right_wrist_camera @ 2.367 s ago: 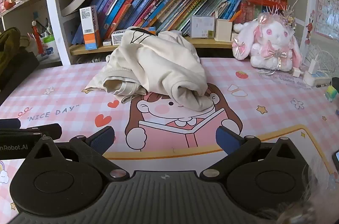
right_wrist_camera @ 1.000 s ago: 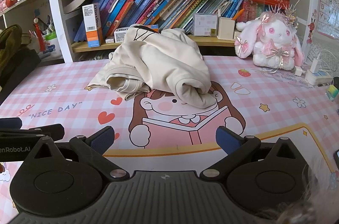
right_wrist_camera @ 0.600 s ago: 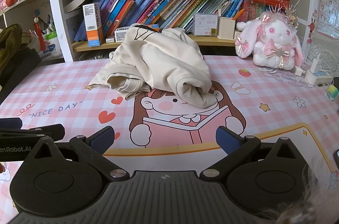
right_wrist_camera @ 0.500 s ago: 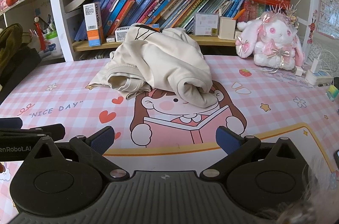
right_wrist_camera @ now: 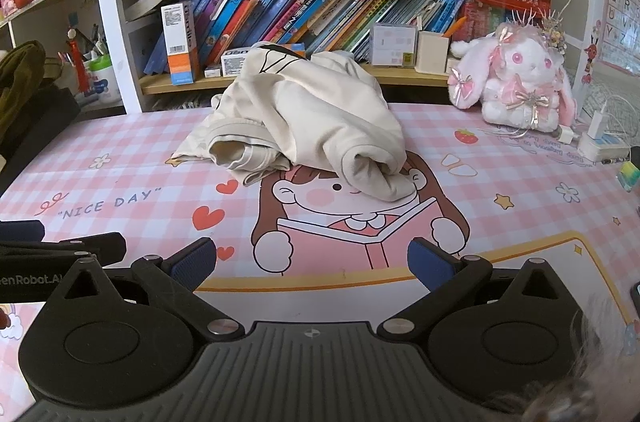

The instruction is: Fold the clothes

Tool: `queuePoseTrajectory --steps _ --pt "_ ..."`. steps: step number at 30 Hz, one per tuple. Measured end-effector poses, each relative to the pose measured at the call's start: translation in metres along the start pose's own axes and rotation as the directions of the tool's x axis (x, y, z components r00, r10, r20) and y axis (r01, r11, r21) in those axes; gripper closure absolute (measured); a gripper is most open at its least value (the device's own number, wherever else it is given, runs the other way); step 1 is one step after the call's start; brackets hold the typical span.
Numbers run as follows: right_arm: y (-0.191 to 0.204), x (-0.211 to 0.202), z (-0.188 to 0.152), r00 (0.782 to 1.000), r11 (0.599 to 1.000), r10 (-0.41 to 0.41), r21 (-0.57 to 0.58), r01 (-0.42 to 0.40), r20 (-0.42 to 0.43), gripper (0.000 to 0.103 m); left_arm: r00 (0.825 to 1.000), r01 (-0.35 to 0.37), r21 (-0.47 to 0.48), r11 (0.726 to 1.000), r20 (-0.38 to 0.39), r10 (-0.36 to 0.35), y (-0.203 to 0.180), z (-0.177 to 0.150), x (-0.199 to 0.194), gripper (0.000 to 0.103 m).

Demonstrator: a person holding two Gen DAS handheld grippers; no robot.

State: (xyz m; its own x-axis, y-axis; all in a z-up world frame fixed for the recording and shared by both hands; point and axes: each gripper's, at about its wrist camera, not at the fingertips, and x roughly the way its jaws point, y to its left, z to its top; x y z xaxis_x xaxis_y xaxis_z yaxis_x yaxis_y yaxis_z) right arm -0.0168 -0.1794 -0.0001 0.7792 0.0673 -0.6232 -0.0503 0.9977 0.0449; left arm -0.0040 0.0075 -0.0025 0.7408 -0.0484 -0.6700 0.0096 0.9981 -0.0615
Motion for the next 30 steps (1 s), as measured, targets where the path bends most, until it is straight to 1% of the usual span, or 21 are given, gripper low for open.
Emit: queuePoseTrajectory --steps 8,11,18,23,30 --pt "0.0027 0.0 -0.0017 1.0 1.0 0.0 0.017 0.0 -0.007 0.0 1.0 0.007 0.001 1.0 0.001 -0.007 0.0031 0.0001 0.0003 0.001" --pt "0.0039 -0.001 -0.0024 1.0 1.0 0.012 0.023 -0.012 -0.007 0.0 1.0 0.012 0.004 1.0 0.003 -0.012 0.0033 -0.0004 0.0007 0.001" --pt "0.0044 -0.0041 -0.0041 1.0 0.998 0.012 0.058 -0.011 -0.014 0.0 1.0 0.028 0.002 1.0 0.001 -0.028 0.0045 -0.0022 0.0014 0.001" --pt "0.0045 -0.006 -0.0059 1.0 0.997 0.014 0.077 -0.013 -0.019 0.0 0.999 0.033 0.003 0.999 -0.01 -0.033 0.0028 -0.0045 0.0029 0.001" --pt "0.0031 -0.0054 -0.0078 0.999 0.997 0.035 0.068 -0.033 -0.033 0.0 0.999 0.024 0.008 1.0 -0.032 -0.024 -0.0024 -0.0088 0.0064 0.001"
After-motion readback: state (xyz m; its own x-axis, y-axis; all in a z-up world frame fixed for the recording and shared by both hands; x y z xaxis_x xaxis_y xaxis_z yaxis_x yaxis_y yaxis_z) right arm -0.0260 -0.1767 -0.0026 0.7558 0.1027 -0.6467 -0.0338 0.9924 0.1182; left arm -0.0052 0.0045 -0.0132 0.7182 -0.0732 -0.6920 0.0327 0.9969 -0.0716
